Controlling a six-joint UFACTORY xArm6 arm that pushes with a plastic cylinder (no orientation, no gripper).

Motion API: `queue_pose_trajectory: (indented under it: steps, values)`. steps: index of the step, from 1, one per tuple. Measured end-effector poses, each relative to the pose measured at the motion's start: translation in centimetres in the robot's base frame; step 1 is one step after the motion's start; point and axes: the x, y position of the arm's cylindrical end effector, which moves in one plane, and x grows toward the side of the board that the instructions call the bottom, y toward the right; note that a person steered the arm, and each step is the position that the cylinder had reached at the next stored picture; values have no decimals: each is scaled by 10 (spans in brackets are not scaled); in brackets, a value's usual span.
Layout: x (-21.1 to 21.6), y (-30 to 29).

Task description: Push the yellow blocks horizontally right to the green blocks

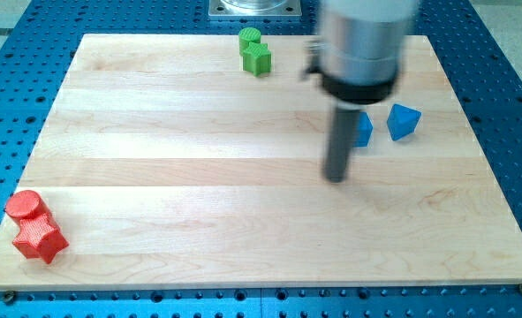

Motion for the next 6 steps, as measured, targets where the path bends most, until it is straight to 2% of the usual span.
queue_pose_trajectory:
  steps: [1,2,3,4,5,6]
  values:
    - [-56,89]
    - [-163,130]
    - [-229,131]
    - [-286,162]
    - [-264,123]
    - [-224,65]
